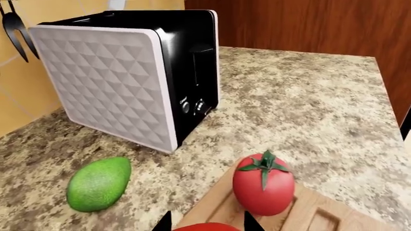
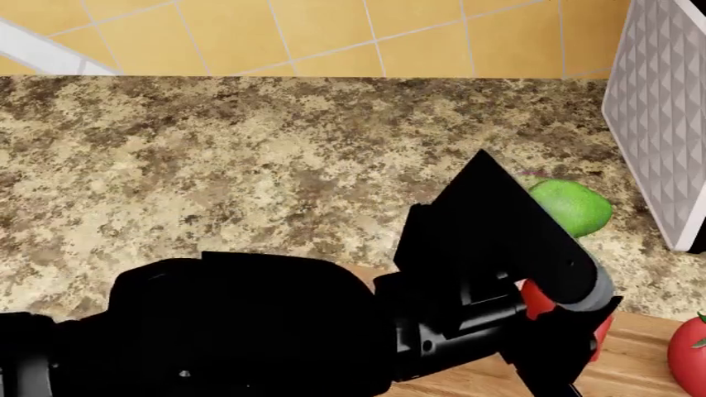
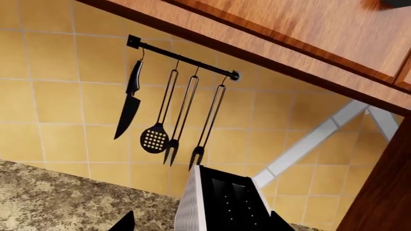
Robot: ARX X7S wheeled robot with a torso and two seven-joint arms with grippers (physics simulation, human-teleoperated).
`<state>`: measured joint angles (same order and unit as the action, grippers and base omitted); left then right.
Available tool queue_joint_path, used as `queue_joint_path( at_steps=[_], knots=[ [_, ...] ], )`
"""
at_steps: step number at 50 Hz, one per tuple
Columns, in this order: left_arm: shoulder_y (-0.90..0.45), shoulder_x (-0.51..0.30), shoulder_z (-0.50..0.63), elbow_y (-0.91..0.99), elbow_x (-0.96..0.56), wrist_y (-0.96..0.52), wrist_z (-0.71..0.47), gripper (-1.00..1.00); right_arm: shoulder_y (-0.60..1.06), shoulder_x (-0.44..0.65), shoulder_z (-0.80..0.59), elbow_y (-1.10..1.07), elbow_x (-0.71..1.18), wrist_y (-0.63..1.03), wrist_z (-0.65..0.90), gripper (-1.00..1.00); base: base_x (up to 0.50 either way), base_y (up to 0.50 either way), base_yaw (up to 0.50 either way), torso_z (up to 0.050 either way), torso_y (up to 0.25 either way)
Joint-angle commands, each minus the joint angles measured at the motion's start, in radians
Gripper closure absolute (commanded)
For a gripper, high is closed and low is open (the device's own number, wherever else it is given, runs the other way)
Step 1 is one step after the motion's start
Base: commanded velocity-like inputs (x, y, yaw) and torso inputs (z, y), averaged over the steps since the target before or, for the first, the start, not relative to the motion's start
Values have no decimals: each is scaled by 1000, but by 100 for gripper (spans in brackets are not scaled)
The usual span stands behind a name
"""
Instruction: Place the avocado, onion, tomato and bell pepper on the cutting board.
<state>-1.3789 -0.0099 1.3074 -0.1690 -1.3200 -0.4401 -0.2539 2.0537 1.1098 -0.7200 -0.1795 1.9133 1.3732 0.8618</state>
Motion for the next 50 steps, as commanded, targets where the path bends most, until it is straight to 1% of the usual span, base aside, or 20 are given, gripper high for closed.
queue_joint_path(
  at_steps=[1,5,13,14,22,27,31,33,36,38,39,48,50],
  knots=[
    [-49,9,201,-11,-113,179,-33,100,2,13,-3,-8,13,-5,8,-100,0,0,0,0,0],
    [-66,9,229,-8,-133,201,-39,100,7,15,-4,-8,16,-2,9,-100,0,0,0,0,0],
    [-96,6,245,6,-159,215,-48,100,28,5,-9,3,10,6,17,-100,0,0,0,0,1],
    [-99,5,245,3,-160,215,-48,-100,32,1,-10,7,10,8,17,-100,0,0,0,0,0],
    [-130,-5,227,20,-182,211,-56,-100,61,-17,-21,23,9,25,20,-100,0,0,0,0,0],
    [-165,-28,209,60,-199,198,-63,-100,77,-17,-27,30,16,34,29,-100,0,0,0,0,0],
    [-198,-88,194,133,-220,178,-79,-100,91,-13,-32,32,30,40,40,-100,0,0,0,0,0],
    [-210,-112,208,185,-193,170,-100,-100,92,-13,-33,31,30,39,42,-100,0,0,0,0,0],
    [-227,-147,206,239,-207,152,-121,-100,96,-14,-36,31,38,37,49,-100,0,0,0,0,0],
    [-266,-169,213,270,-183,131,-143,-100,110,-21,-40,37,51,40,58,-100,0,0,0,0,0],
    [-275,-182,199,275,-208,128,-133,-100,115,-23,-41,39,52,42,59,-100,0,0,0,0,0],
    [-335,-275,191,294,-231,81,-119,-100,146,-36,-48,55,58,56,63,-100,0,0,0,0,0],
    [-352,-284,201,287,-227,59,-137,-100,148,-39,-50,56,56,57,62,-100,0,0,0,0,0]
  ],
)
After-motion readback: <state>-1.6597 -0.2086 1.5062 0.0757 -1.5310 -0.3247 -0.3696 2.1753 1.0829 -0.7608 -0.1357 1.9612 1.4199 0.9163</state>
